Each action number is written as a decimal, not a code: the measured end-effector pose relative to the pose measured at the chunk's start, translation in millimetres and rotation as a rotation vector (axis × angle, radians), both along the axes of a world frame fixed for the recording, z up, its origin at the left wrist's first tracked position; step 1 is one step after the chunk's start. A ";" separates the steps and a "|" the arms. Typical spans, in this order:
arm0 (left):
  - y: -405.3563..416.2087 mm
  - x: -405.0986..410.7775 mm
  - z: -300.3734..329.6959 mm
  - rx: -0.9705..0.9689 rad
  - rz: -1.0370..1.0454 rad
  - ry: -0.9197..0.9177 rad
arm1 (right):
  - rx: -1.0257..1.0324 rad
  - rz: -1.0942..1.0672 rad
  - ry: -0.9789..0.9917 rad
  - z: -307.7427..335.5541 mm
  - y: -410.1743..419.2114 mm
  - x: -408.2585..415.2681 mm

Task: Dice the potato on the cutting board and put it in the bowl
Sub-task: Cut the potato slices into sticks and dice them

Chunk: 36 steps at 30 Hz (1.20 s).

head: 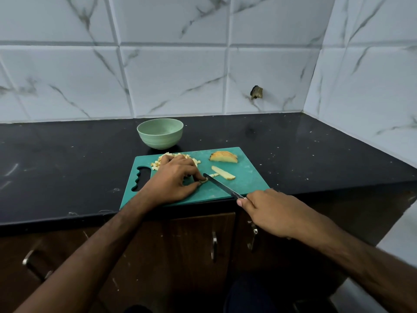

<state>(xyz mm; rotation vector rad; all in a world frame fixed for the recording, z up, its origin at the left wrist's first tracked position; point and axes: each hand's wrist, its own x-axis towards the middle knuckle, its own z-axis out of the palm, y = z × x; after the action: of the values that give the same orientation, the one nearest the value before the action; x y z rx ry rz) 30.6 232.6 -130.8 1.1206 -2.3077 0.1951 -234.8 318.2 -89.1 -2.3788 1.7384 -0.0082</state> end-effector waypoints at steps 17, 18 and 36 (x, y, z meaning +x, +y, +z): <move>0.7 -0.4 1.9 -0.007 -0.004 -0.003 | 0.101 -0.013 -0.026 18.3 -0.8 -2.7; 0.9 -0.6 1.8 -0.011 -0.005 -0.003 | 0.098 -0.016 -0.028 15.0 -0.4 -2.4; 3.4 -1.6 3.7 -0.046 0.013 -0.012 | 0.036 0.011 -0.043 10.8 3.6 0.7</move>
<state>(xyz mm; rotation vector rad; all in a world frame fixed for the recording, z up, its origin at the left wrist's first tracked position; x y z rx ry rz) 28.9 236.0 -127.1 1.1148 -2.2955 0.2599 -234.1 321.8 -78.3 -2.3453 1.6920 -0.0264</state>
